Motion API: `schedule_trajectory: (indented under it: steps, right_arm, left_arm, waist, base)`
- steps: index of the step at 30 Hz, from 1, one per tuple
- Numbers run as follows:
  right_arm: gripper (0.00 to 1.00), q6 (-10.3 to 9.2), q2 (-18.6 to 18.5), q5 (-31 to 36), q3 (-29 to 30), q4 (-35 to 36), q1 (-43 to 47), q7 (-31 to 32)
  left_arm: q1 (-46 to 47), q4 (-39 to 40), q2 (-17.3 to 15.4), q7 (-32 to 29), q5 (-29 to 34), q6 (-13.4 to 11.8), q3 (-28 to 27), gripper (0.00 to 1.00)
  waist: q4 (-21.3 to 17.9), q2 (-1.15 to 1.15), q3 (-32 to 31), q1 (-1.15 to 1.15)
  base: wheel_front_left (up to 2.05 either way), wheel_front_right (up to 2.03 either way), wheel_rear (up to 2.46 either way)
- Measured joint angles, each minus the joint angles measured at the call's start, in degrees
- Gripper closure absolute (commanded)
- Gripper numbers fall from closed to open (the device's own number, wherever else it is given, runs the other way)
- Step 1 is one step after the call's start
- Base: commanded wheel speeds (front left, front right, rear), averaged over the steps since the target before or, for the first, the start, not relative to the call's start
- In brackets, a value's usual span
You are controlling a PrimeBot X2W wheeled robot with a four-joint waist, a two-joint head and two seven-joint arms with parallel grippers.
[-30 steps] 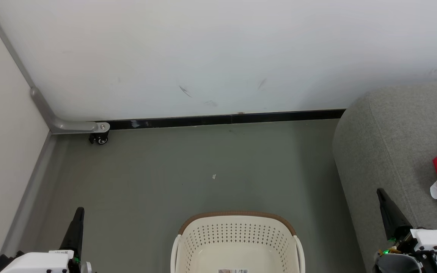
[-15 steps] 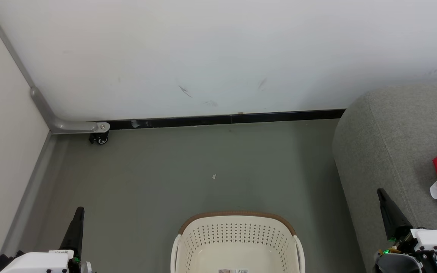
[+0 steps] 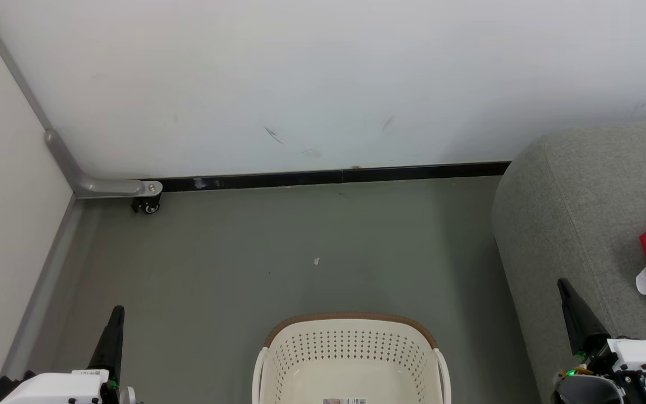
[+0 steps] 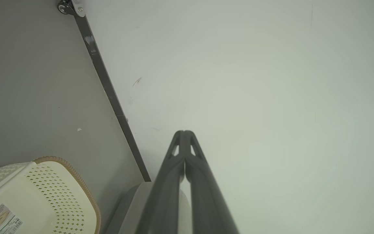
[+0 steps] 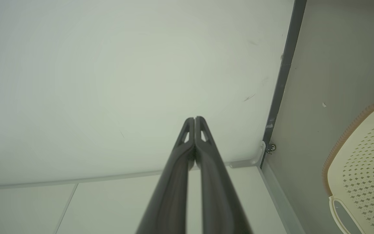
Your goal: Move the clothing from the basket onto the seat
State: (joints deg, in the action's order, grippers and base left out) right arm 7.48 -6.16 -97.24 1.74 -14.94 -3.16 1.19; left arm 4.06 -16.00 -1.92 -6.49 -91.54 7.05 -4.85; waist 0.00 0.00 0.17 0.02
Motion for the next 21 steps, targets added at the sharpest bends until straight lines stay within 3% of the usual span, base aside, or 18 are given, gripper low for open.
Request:
schedule_trajectory:
  steps: [21]
  right_arm:
    - [1.00,0.00,0.10,0.02,0.31,-0.03,0.00,0.34]
  left_arm:
    - [0.00,0.09,0.01,0.00,0.00,0.00,0.00,1.00]
  waist:
    - [0.00,0.00,0.00,-0.01]
  base:
    - [0.00,0.00,0.00]
